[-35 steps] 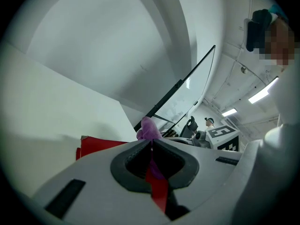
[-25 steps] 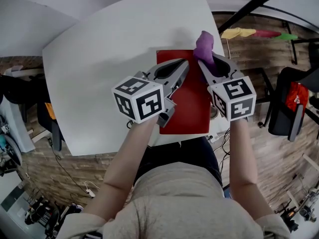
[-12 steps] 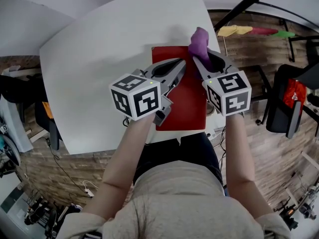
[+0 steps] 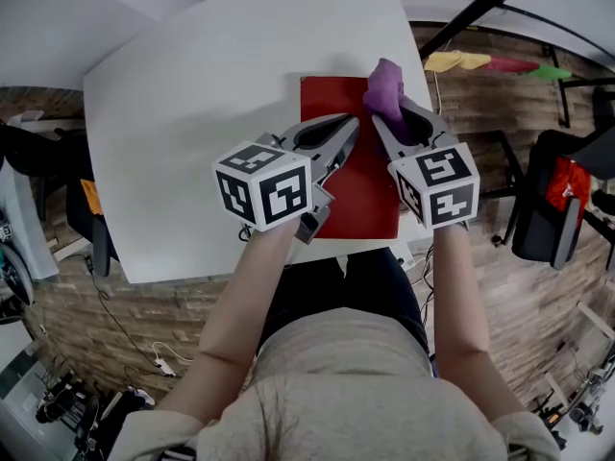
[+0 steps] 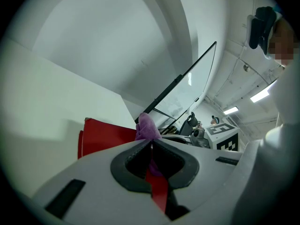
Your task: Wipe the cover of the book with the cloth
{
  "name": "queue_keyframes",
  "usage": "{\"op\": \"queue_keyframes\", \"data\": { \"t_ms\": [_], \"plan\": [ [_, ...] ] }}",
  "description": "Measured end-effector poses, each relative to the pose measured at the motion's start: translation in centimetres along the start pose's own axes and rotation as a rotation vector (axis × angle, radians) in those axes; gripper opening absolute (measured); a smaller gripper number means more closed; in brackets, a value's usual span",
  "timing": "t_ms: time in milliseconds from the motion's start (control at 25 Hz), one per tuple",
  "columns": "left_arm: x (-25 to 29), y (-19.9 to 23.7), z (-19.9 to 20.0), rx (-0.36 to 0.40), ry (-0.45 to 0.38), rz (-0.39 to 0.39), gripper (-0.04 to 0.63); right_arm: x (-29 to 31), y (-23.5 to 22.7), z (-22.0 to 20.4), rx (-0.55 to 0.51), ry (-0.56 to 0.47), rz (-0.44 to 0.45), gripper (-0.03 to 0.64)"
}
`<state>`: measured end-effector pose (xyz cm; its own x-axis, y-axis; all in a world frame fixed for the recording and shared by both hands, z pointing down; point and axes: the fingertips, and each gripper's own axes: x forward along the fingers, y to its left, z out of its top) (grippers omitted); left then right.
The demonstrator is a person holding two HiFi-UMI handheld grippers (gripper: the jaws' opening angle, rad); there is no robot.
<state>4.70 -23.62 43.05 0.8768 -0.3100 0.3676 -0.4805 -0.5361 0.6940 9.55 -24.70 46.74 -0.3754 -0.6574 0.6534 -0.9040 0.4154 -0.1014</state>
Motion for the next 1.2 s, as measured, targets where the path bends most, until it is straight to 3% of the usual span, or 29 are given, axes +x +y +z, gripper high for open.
{"op": "queue_keyframes", "data": {
  "t_ms": [1200],
  "plan": [
    [-5.3,-3.9,-7.0,-0.045,-0.057,0.036,0.031,-5.8,6.8,-6.1,-0.075,0.008,0.101,0.115]
  ]
}}
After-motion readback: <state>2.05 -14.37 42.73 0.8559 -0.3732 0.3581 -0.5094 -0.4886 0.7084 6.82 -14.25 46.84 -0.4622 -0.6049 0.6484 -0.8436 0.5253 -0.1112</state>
